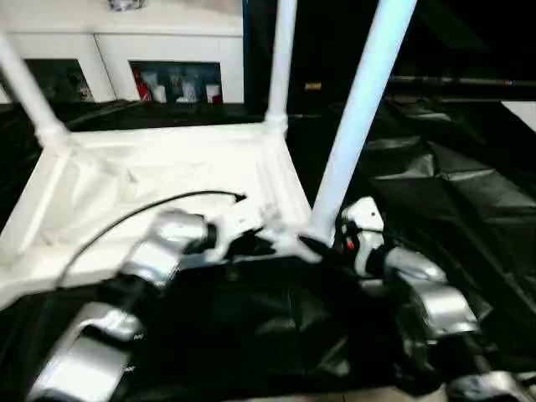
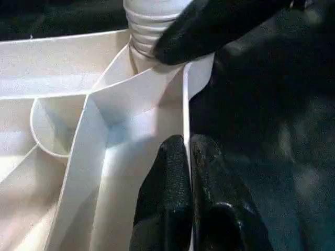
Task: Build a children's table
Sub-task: Rotate leg to tighten
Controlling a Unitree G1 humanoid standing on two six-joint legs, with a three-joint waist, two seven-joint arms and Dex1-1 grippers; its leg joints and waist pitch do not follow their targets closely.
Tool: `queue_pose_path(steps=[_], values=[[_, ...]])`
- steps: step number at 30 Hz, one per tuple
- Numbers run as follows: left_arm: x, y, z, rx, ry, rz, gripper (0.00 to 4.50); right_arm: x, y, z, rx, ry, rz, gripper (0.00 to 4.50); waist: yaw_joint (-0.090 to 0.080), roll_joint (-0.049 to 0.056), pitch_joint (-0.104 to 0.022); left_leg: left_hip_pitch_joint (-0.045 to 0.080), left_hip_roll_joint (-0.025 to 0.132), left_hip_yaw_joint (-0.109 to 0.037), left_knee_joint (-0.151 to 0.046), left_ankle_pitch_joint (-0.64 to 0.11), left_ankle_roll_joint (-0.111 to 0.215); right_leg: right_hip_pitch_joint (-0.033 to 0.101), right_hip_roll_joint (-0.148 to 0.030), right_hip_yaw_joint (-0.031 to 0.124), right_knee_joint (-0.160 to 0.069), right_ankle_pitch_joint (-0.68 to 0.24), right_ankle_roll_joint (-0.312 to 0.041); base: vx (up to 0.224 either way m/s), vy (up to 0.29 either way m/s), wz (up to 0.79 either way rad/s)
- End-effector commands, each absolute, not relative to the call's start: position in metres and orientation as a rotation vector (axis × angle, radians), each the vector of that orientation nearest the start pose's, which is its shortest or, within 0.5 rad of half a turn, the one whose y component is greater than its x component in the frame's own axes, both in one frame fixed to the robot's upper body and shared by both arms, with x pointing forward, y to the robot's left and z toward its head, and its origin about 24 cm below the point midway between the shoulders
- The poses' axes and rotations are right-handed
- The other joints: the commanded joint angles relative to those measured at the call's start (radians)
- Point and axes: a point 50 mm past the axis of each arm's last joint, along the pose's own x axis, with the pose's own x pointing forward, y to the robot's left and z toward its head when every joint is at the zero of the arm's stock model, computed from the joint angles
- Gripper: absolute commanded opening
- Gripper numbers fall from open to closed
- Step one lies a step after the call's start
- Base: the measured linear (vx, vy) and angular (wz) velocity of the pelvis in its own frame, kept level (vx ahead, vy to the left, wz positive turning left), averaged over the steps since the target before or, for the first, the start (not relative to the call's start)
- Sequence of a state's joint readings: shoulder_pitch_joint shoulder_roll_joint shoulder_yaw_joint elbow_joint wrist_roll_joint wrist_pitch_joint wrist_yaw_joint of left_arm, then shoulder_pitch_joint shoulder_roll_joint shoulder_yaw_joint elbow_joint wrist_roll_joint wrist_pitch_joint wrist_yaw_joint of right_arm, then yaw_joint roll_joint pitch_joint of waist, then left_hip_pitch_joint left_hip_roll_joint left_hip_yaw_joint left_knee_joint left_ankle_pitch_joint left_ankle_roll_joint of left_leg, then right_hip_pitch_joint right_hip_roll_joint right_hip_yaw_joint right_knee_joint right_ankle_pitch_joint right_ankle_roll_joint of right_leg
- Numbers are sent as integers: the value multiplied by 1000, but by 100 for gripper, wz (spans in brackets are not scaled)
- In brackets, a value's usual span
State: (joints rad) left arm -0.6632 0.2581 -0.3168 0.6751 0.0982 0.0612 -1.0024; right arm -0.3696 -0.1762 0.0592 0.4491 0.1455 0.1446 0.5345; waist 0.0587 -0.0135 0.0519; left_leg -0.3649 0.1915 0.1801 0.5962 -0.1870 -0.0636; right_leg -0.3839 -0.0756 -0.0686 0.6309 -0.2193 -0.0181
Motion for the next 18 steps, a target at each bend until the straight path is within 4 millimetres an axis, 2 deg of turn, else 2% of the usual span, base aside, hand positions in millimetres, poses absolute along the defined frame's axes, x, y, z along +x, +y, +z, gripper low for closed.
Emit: queue_pose_path(steps=[1,4,6,8,9,10,12,16,18], values=[[331,78,51,481,358,-1209,0,314,-136,16,4,311,474,272,0,-1,-61,13,42,-13,-70,-157,14,45,-74,54,-82,-127,-225,0,0,0],[332,55,49,464,350,-1148,0,319,-119,13,-1,314,390,272,-2,-2,-62,13,39,-12,-69,-157,6,44,-74,55,-85,-128,-216,0,0,0],[330,44,49,441,346,-1142,0,320,-108,14,3,312,393,272,-1,-6,-63,10,38,-11,-68,-143,17,46,-73,56,-84,-111,-215,0,0,0],[329,40,50,442,341,-1145,0,321,-102,15,1,302,412,272,0,-3,-63,8,37,-12,-68,-134,27,47,-73,55,-83,-101,-211,0,0,0],[329,41,50,453,332,-1149,0,321,-100,18,5,284,437,272,0,-6,-63,6,37,-12,-68,-133,34,48,-73,55,-83,-94,-208,0,0,0],[329,41,50,455,331,-1149,0,321,-100,18,6,281,440,342,1,-4,-63,7,38,-13,-69,-137,37,47,-73,54,-83,-97,-206,0,0,0],[331,50,50,466,330,-1152,0,322,-106,25,25,243,479,342,1,-4,-63,7,38,-13,-69,-147,41,48,-73,54,-85,-104,-204,0,0,0],[330,63,49,477,330,-1168,0,324,-117,31,25,227,505,385,0,-4,-65,4,38,-13,-67,-128,57,50,-73,54,-81,-68,-212,0,0,0],[327,74,49,484,332,-1208,0,322,-127,37,1,224,574,385,2,-10,-66,1,39,-14,-67,-113,71,55,-72,53,-78,-47,-210,0,0,0]])
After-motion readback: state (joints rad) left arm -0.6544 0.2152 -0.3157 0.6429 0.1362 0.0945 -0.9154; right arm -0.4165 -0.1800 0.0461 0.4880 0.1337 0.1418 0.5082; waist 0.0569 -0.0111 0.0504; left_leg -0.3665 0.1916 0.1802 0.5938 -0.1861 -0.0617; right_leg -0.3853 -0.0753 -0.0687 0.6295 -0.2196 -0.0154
